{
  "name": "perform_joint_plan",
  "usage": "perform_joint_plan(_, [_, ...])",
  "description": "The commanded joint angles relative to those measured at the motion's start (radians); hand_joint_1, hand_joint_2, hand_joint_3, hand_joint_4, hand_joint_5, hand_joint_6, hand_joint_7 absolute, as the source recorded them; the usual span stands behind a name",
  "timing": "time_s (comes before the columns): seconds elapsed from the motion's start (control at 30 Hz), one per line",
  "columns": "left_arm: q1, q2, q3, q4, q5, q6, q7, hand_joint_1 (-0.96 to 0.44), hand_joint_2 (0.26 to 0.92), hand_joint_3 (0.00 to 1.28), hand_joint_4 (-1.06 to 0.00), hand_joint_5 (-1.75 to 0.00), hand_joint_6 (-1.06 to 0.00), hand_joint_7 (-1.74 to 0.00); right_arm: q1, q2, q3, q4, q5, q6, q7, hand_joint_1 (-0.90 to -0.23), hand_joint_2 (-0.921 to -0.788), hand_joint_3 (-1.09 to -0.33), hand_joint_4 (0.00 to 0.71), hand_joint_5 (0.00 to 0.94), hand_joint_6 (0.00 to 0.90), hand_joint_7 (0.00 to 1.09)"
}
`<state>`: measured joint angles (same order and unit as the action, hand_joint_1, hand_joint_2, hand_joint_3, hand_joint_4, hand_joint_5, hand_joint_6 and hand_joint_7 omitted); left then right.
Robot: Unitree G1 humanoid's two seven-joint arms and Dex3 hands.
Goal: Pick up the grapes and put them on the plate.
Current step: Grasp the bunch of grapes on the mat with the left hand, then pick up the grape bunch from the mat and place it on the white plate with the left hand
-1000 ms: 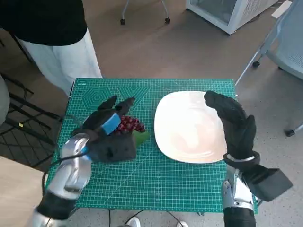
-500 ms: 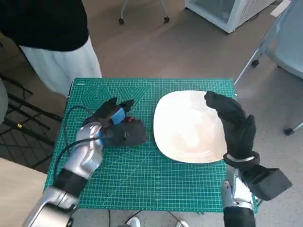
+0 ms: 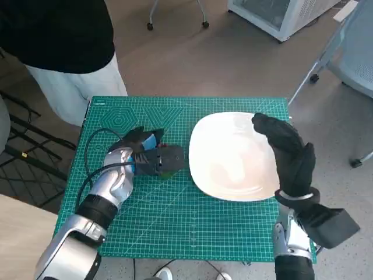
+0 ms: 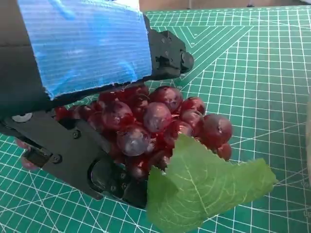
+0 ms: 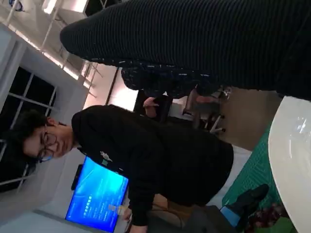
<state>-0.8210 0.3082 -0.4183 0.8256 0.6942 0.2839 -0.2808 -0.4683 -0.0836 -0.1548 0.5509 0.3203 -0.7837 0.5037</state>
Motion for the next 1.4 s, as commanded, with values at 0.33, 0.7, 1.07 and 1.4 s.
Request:
perform_joint_plan(0.33, [0.031, 0.004, -0.004, 0.015, -0.052, -0.018, 0.008, -0.07, 0.711, 0.01, -0.07, -0.01, -0.32, -0.02, 0.021, 0.006, 0.001, -0.002, 0.005, 0.02, -0.002, -0.661, -0.921, -0.748, 0.452, 0.002, 0.013, 0.47])
perform_joint_plan(0.7, [0.016, 0.002, -0.024, 0.059, -0.042, -0.048, 0.031, 0.12, 0.764, 0.09, -0.44, -0.42, -0.45, -0.03, 0.025, 0.008, 0.002, -0.01, 0.002, 0.033, -0.007, -0.664, -0.921, -0.747, 0.452, 0.002, 0.014, 0.47])
perform_joint_plan(1.07, [0.024, 0.025, -0.086, 0.028, 0.015, -0.047, 0.045, 0.11, 0.858, 0.21, -0.62, -1.25, -0.66, -0.89, 0.02, 0.01, 0.003, -0.011, -0.003, 0.04, -0.011, -0.657, -0.921, -0.747, 0.453, 0.002, 0.017, 0.47])
perform_joint_plan(1.4, [0.023, 0.033, -0.094, 0.013, 0.01, -0.037, 0.022, 0.01, 0.919, 0.17, -0.54, -1.31, -0.54, -1.27, 0.012, 0.01, 0.003, -0.007, -0.001, 0.046, -0.008, -0.655, -0.921, -0.749, 0.452, 0.001, 0.017, 0.47])
